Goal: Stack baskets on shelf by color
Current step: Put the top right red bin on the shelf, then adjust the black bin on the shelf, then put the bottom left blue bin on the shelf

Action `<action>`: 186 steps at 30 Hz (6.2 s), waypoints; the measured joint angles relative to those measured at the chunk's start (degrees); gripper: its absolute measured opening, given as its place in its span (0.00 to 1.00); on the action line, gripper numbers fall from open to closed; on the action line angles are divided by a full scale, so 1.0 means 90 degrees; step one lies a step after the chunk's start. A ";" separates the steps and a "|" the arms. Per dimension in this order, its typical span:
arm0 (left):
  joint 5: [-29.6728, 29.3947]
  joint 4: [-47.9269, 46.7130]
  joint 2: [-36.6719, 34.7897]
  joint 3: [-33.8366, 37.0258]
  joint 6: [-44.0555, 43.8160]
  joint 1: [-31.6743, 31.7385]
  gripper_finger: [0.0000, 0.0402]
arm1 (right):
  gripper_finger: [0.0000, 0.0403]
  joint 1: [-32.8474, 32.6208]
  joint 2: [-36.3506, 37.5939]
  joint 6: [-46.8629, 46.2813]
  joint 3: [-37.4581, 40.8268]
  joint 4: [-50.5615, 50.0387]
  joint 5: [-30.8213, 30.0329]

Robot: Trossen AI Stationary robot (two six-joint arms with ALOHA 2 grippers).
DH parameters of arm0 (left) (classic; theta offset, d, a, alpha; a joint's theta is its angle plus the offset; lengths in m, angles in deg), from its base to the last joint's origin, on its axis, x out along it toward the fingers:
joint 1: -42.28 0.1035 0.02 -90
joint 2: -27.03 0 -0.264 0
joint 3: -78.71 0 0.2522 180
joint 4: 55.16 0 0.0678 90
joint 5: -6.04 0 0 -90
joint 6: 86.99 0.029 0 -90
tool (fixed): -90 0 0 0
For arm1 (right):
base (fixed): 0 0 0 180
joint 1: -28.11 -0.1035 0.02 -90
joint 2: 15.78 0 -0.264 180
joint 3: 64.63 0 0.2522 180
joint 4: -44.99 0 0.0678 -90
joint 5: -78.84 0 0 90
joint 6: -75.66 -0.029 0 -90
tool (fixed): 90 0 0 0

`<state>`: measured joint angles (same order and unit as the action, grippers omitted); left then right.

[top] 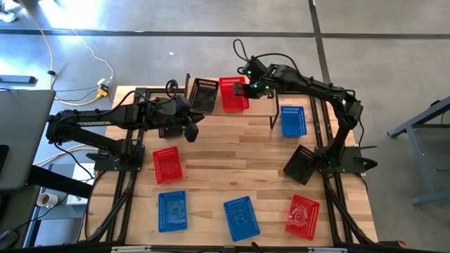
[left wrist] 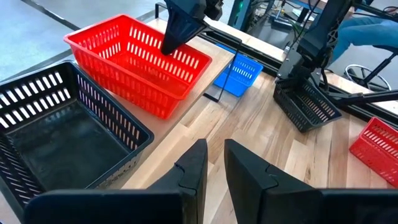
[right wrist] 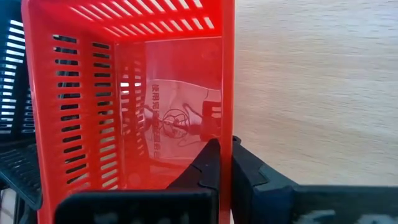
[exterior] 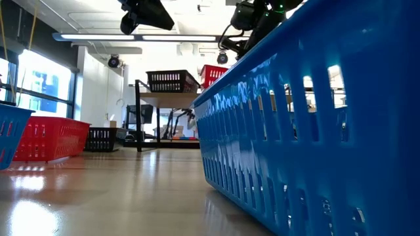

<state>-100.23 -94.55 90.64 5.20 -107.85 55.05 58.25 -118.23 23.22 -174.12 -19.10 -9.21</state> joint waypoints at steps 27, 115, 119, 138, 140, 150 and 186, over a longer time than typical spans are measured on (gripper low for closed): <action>0.0000 0.0007 0.0000 0.0000 0.0006 -0.0001 0.12 | 0.26 0.0041 0.0002 0.0028 -0.0199 -0.0084 -0.0315; 0.0745 -0.0959 0.1200 -0.0848 0.0230 0.1361 0.12 | 0.24 0.0570 0.0002 0.5333 -0.3237 -0.2239 -0.1653; 0.0910 -0.1530 0.1149 -0.0848 0.0342 0.1179 0.12 | 0.24 0.0570 0.0002 0.5334 -0.3237 -0.2239 -0.1653; 0.0157 -0.1505 0.2052 -0.0843 0.0339 0.0844 0.12 | 0.24 0.0570 0.0004 0.5336 -0.3235 -0.2140 -0.1648; 0.0083 -0.1474 0.2047 -0.0843 0.0340 0.0868 0.12 | 0.24 0.0570 0.0005 0.5333 -0.3235 -0.2120 -0.1648; 0.0049 -0.1083 0.2294 -0.0845 0.0529 0.0996 0.12 | 0.24 0.0570 0.0005 0.5333 -0.3235 -0.2115 -0.1648; 0.1020 -0.0697 0.0832 -0.0848 0.1091 0.1085 0.12 | 0.24 0.0295 0.0015 0.4101 -0.3232 -0.3794 -0.1374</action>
<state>-91.05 -100.82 98.14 -2.42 -98.04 64.82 60.91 -118.10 60.12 -203.21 -53.24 -21.58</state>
